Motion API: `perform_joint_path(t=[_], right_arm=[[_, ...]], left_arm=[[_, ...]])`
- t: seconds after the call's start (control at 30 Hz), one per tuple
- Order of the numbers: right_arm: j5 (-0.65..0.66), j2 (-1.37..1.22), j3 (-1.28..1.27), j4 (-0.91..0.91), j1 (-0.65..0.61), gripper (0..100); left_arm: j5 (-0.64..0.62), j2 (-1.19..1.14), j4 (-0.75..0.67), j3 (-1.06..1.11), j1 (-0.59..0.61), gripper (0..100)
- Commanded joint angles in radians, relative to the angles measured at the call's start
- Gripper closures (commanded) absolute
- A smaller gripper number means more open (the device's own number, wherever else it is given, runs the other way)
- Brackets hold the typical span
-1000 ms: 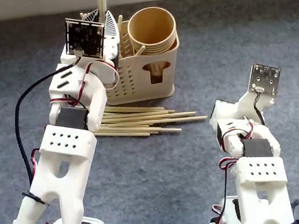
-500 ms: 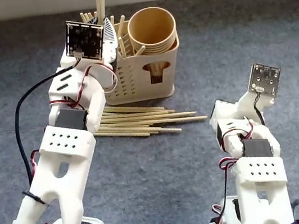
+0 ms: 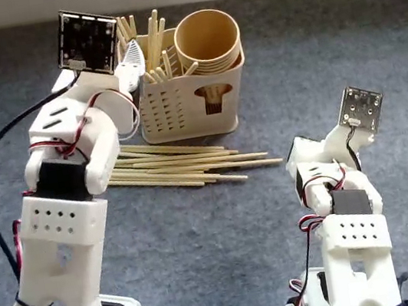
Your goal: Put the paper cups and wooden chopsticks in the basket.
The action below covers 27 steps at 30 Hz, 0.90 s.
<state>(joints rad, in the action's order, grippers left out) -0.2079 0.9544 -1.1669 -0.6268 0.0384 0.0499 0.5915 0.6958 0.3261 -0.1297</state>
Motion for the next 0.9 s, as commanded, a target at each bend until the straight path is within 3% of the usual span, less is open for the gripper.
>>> perform_joint_path(t=[0.0,0.17,0.5,0.73,0.87], right_arm=[[0.012,0.018,0.008,0.028,0.01,95.0],[0.012,0.018,0.008,0.028,0.01,95.0],[0.012,0.021,0.008,0.028,0.01,95.0],[0.012,0.021,0.008,0.028,0.01,95.0],[0.012,0.019,0.008,0.028,0.01,95.0]], left_arm=[[-0.003,0.099,0.196,-0.105,0.016,90],[0.015,0.166,0.391,-0.101,0.016,90],[0.241,0.186,0.674,-0.079,0.01,90],[0.417,0.182,0.678,0.105,0.01,90],[0.519,0.182,0.595,0.239,0.01,90]])
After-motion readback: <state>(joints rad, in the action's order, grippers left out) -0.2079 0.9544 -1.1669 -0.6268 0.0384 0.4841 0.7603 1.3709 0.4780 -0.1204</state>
